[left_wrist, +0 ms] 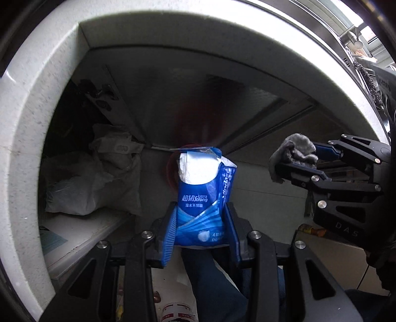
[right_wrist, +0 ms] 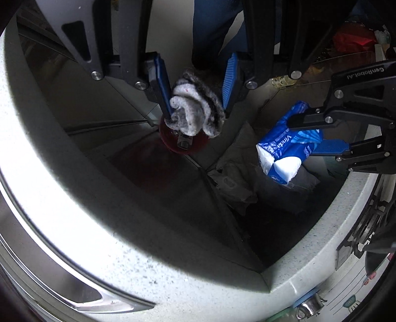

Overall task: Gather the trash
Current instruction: 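Carry the tissue pack and grey cloth down toward the red bin, then open both tools over the bin, dropping the pack and cloth in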

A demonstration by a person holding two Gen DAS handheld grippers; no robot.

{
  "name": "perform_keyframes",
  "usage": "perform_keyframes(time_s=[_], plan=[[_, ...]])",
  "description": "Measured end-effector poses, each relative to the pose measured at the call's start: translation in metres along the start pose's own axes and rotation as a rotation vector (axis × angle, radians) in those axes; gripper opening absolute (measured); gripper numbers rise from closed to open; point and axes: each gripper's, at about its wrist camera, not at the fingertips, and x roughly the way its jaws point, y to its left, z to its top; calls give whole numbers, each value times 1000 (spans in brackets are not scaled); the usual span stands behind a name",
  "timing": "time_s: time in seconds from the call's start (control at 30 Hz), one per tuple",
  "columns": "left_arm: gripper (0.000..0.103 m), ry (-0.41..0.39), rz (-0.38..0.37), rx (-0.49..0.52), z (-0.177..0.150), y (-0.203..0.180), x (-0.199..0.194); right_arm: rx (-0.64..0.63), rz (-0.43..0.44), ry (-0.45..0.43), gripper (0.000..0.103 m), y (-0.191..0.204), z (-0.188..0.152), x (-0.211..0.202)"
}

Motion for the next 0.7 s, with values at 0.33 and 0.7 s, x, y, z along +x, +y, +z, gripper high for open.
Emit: perform_keyframes(time_s=[0.33,0.7], plan=[[34,64,-22,-30,-2,22,110,65,6,44,36,-17,-9,106],[34,78,-39,-10,7,35,192,57,3,70,36,-37,-22,188]])
